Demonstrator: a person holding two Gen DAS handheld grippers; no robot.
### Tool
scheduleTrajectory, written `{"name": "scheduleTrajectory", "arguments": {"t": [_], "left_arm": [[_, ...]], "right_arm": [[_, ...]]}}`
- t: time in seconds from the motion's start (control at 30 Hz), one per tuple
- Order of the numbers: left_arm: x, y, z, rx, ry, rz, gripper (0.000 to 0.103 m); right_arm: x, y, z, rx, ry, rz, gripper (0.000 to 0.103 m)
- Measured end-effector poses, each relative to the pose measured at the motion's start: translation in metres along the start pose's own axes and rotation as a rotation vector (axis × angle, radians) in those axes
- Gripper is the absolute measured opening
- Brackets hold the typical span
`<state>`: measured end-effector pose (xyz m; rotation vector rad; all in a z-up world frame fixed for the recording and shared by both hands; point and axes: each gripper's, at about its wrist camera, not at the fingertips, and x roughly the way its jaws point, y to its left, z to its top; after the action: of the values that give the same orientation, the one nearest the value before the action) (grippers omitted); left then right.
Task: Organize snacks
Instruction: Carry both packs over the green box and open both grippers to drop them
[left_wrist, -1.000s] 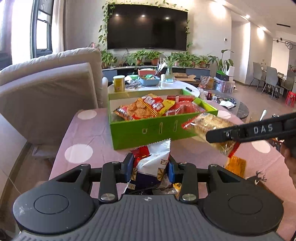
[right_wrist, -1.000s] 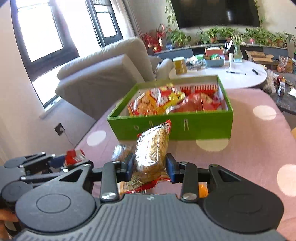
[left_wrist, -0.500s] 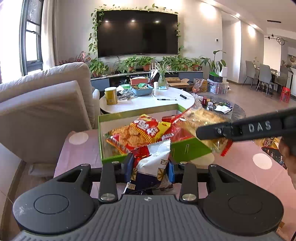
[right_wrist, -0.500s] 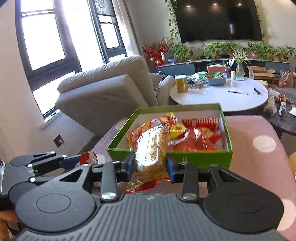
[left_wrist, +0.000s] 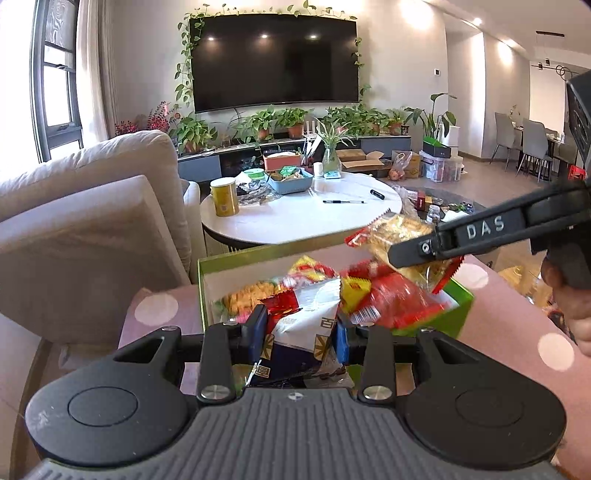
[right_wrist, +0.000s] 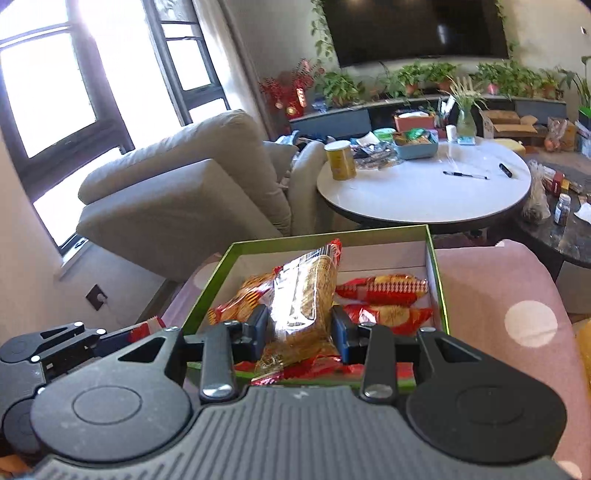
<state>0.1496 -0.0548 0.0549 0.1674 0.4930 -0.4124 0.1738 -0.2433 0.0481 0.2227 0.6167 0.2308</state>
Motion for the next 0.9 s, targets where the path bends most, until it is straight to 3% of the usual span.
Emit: {"name": "scheduleTrajectory", "arguments": {"t": [0.37, 0.67, 0.8, 0.9], "left_arm": [[0.088, 0.025, 0.030, -0.060, 0.080, 0.032, 0.034], [0.129, 0.037, 0.037, -0.069, 0.123, 0.047, 0.034], [0.130, 0.038, 0.036, -0.069, 0.129, 0.050, 0.052], [0.125, 0.039, 0.034, -0.067, 0.121, 0.054, 0.056]], "right_arm": [[0.055, -0.017, 0.027, 0.036, 0.062, -0.076, 0.064], [0.084, -0.017, 0.028, 0.016, 0.098, -0.076, 0.065], [0.085, -0.017, 0.028, 0.022, 0.086, -0.064, 0.076], [0.076, -0.020, 0.026, 0.036, 0.061, -0.061, 0.081]]}}
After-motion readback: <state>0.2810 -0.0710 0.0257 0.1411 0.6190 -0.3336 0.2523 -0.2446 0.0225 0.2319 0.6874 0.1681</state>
